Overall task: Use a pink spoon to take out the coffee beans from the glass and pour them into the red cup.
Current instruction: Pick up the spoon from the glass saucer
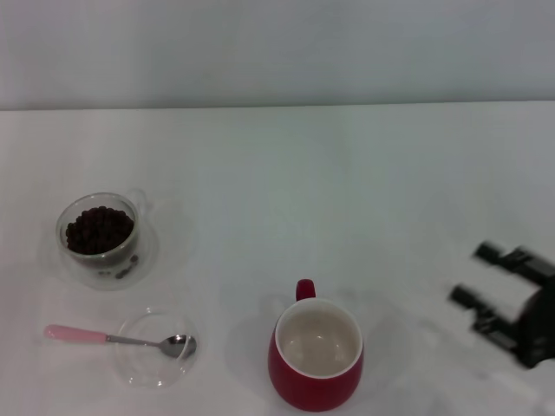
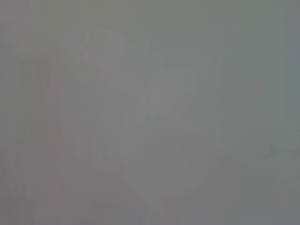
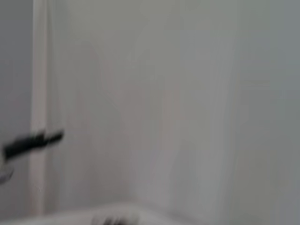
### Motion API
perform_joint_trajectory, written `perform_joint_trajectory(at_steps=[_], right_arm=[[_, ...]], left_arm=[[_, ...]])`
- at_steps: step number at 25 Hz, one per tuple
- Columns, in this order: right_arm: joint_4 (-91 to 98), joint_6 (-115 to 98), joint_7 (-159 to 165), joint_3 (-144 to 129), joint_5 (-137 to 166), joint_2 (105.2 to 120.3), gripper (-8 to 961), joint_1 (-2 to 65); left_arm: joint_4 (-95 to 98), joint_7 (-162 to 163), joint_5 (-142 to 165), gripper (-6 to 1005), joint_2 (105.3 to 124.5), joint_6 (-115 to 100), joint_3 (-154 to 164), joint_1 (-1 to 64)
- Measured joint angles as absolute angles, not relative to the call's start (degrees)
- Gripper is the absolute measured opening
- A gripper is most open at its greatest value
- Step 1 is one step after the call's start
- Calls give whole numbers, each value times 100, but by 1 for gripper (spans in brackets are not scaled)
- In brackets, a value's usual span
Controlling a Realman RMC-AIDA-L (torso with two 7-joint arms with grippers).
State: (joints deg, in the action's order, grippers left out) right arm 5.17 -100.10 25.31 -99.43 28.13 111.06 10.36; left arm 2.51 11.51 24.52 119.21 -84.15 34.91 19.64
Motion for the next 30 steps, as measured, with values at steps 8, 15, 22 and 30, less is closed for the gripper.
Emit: perform_joint_trajectory(at_steps=[8,15,22,30], right_arm=[[360,-11195,1939,-8082,2812,11012,629,869],[451,-11133,1278,-6040,2812,11307,630,1020],[1029,-10315,1198,-5321,2807,11460,630,1203],[1123,-9955,1206,-5141,2763,11483,629,1420]], left_arm=[[-85,3983,2570,888,11915,-8398,3564,1800],[-203,6212,3120,888,11938,-8389,4611,1585],[-767,6436,3177,888,11969,-8423,5674,1542],[-834,6361,3424,887,11971,-8596,6269,1218]])
